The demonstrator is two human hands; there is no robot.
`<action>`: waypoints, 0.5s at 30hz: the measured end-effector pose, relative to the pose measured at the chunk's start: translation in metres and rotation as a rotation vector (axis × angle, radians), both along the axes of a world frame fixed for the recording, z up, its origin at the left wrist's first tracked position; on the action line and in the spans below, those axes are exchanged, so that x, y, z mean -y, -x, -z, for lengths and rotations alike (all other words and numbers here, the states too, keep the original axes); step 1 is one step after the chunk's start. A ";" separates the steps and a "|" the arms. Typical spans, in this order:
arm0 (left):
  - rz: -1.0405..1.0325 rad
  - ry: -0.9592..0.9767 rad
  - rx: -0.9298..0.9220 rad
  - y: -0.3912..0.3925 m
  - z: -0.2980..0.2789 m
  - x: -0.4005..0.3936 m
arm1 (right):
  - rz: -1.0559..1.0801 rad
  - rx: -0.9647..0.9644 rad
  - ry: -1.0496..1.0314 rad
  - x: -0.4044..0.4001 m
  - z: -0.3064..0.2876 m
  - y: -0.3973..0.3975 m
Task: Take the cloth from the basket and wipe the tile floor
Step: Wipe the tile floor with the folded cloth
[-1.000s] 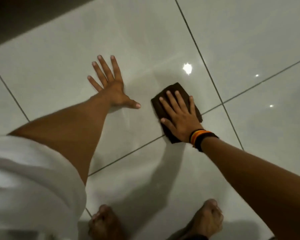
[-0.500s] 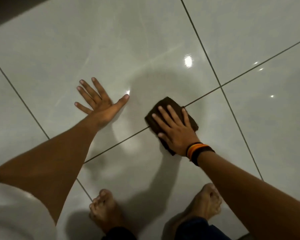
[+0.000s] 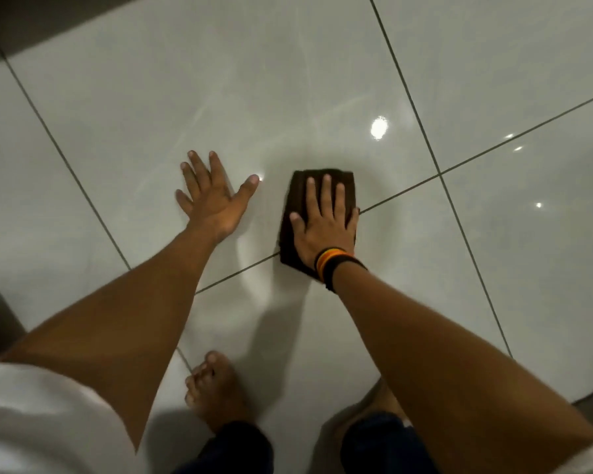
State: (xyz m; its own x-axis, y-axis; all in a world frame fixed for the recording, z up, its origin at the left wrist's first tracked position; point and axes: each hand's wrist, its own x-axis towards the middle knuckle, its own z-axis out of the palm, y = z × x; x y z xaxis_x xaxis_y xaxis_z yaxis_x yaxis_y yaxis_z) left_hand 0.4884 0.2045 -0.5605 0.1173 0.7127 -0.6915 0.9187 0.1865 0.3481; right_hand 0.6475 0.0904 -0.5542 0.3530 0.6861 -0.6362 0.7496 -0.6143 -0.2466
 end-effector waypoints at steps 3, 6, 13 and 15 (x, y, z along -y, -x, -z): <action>-0.247 -0.051 0.194 0.007 -0.026 0.052 | 0.383 -0.066 0.060 0.040 -0.031 0.015; -0.549 0.182 0.232 0.001 -0.051 0.110 | 0.720 -0.025 -0.022 0.055 -0.054 0.004; -0.824 0.244 0.143 -0.048 -0.040 0.150 | 0.645 -0.148 0.008 0.044 -0.027 -0.024; -0.796 0.285 0.097 -0.047 -0.035 0.147 | 0.759 -0.234 0.093 0.050 -0.021 -0.017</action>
State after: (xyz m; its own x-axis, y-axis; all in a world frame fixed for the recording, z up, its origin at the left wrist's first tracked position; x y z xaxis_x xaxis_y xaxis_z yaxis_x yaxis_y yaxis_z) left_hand 0.5352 0.0572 -0.5257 -0.2768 0.4078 -0.8701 0.4447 0.8570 0.2602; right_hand 0.6648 0.0402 -0.5336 0.5525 0.2530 -0.7942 0.0538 -0.9616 -0.2690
